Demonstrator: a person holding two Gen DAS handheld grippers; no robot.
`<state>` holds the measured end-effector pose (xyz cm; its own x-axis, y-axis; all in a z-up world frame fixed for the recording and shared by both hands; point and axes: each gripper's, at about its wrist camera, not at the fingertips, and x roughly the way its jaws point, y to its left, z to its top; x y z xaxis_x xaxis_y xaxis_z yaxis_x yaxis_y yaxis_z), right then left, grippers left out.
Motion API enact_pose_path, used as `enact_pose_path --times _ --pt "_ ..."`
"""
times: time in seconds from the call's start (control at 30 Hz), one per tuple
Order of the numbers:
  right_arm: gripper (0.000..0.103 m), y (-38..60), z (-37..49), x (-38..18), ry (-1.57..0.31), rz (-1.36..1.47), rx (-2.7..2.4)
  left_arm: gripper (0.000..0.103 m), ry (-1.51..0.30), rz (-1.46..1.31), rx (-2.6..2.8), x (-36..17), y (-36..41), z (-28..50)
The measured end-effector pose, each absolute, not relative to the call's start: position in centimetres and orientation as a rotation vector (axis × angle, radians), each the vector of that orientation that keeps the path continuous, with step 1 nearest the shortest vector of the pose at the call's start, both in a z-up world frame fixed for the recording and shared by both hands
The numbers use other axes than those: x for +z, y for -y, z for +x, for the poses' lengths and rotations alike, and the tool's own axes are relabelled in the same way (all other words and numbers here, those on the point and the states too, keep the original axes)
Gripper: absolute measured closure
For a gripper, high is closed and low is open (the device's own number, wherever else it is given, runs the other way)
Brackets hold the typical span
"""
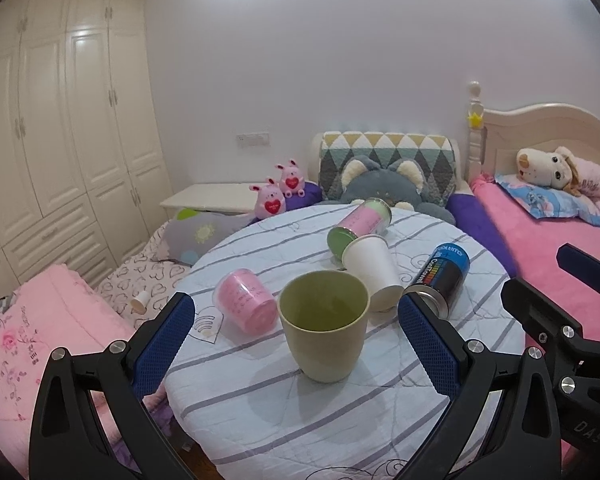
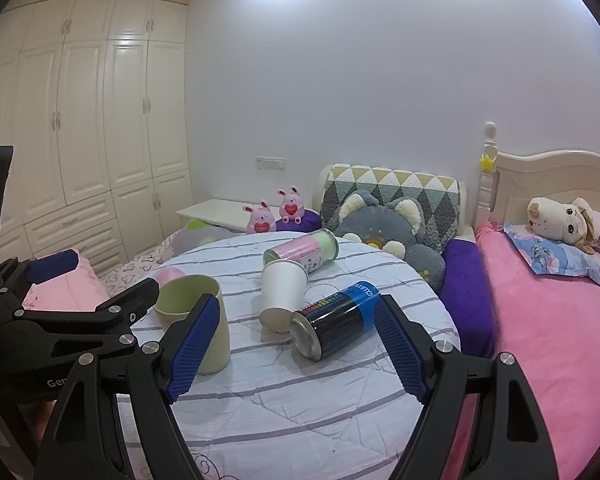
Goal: Flip cup upright
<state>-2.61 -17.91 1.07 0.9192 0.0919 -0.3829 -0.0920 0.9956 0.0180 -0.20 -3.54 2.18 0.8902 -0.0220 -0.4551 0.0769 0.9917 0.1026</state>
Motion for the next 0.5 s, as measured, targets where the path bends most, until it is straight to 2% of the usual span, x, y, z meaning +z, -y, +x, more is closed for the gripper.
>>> enact_pose_path --times 0.5 --pt "0.022 17.76 -1.96 0.94 -0.403 -0.004 0.104 0.0 -0.461 0.121 -0.037 2.4 3.26 0.54"
